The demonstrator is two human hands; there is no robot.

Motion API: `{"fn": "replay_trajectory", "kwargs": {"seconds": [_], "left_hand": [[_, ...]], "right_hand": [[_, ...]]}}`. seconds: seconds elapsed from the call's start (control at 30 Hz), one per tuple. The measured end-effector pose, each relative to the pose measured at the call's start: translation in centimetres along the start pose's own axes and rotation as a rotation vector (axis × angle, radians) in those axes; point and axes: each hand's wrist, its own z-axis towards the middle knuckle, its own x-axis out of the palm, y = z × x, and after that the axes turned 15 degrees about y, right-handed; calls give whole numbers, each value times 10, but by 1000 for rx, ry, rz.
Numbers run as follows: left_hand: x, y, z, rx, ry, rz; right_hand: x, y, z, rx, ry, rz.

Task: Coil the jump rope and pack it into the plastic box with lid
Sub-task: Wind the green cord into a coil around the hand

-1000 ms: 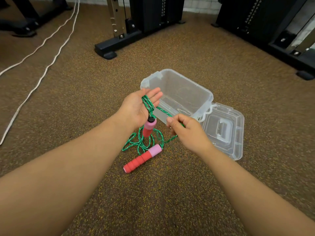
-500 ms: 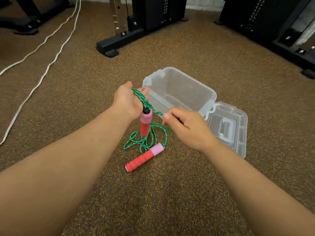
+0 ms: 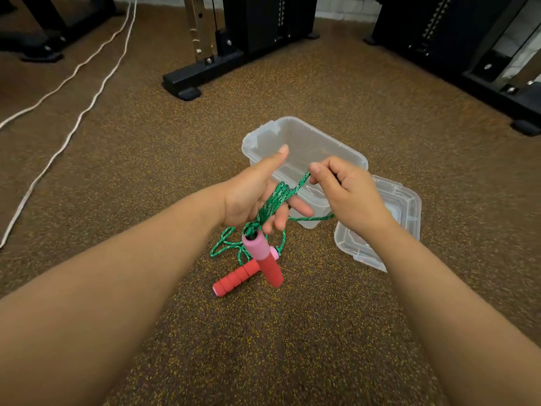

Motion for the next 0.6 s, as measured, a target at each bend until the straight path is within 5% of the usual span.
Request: {"fn": "replay_trajectory", "kwargs": {"seconds": [0.2, 0.4, 0.6], "left_hand": [[6, -2, -6, 50, 120, -86], [-4, -7, -3, 343, -90, -516], [-13, -12, 0, 499, -305, -589]], "right_hand": [[15, -10, -1, 116, -38, 202], [43, -22, -13, 173, 54, 308], [48, -16, -24, 114, 235, -16]]}}
